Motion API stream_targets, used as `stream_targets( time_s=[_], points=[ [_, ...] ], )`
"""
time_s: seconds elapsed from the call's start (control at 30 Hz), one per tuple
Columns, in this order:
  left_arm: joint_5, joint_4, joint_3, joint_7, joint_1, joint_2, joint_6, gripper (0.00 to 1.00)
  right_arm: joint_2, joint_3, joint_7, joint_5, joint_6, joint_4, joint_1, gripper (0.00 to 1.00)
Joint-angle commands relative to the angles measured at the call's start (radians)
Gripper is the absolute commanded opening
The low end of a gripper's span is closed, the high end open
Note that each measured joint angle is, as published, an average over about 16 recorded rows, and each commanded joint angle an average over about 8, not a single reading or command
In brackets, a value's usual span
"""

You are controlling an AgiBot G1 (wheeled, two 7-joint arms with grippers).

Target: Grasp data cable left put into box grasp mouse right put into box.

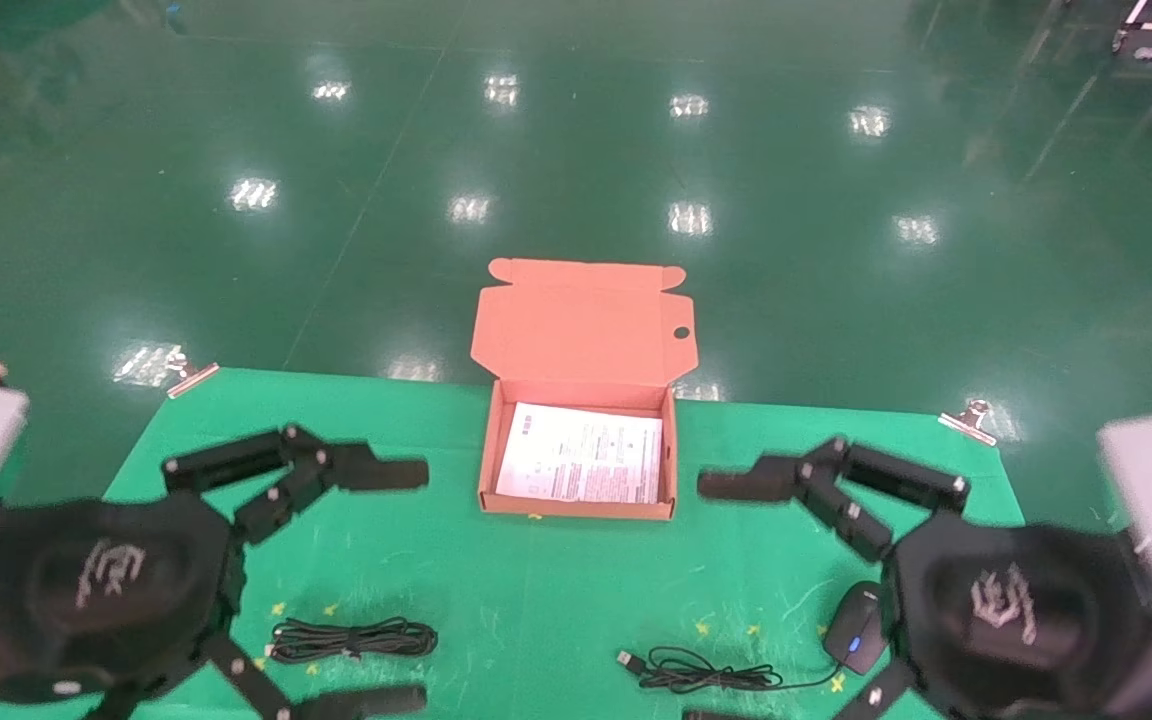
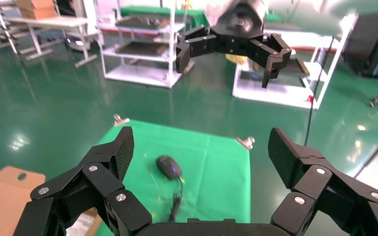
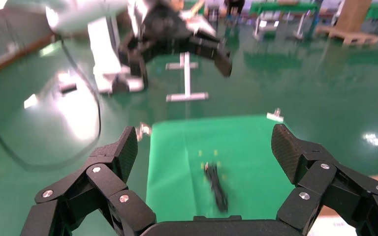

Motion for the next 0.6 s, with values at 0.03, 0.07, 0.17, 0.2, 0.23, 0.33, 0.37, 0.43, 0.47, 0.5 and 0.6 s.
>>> stream_targets(
  time_s=[0.03, 0.07, 0.17, 0.2, 0.23, 0.33, 0.37, 0.43, 0.47, 0.5, 0.6],
  points=[
    [0.016, 0.000, 0.008, 0.001, -0.008, -0.004, 0.012, 1.00, 0.007, -0.004, -0.008, -0.017, -0.004, 0.004, 0.004, 1.00],
    [0.044, -0.002, 0.020, -0.003, -0.025, -0.006, 0.017, 1.00, 0.011, -0.009, -0.015, -0.040, -0.006, 0.008, 0.013, 1.00],
    [0.132, -0.008, 0.066, -0.022, -0.085, -0.001, 0.031, 1.00, 0.018, -0.029, -0.039, -0.119, -0.010, 0.019, 0.047, 1.00],
    [0.160, -0.008, 0.082, -0.030, -0.106, 0.004, 0.035, 1.00, 0.019, -0.038, -0.049, -0.150, -0.012, 0.023, 0.061, 1.00],
    [0.189, -0.008, 0.100, -0.037, -0.128, 0.009, 0.038, 1.00, 0.018, -0.047, -0.060, -0.182, -0.014, 0.026, 0.076, 1.00],
    [0.269, -0.003, 0.154, -0.054, -0.191, 0.030, 0.045, 1.00, 0.012, -0.081, -0.098, -0.286, -0.021, 0.034, 0.124, 1.00],
    [0.296, -0.001, 0.173, -0.057, -0.211, 0.038, 0.046, 1.00, 0.008, -0.094, -0.112, -0.324, -0.023, 0.036, 0.141, 1.00],
    [0.348, 0.004, 0.210, -0.060, -0.248, 0.055, 0.047, 1.00, -0.003, -0.123, -0.144, -0.403, -0.027, 0.040, 0.173, 1.00],
    [0.377, 0.005, 0.230, -0.058, -0.267, 0.064, 0.047, 1.00, -0.011, -0.139, -0.159, -0.443, -0.027, 0.041, 0.187, 1.00],
    [0.408, 0.007, 0.249, -0.055, -0.285, 0.073, 0.046, 1.00, -0.018, -0.156, -0.175, -0.484, -0.027, 0.042, 0.201, 1.00],
    [0.516, 0.009, 0.310, -0.042, -0.338, 0.108, 0.039, 1.00, -0.047, -0.210, -0.222, -0.614, -0.020, 0.045, 0.237, 1.00]
  ],
)
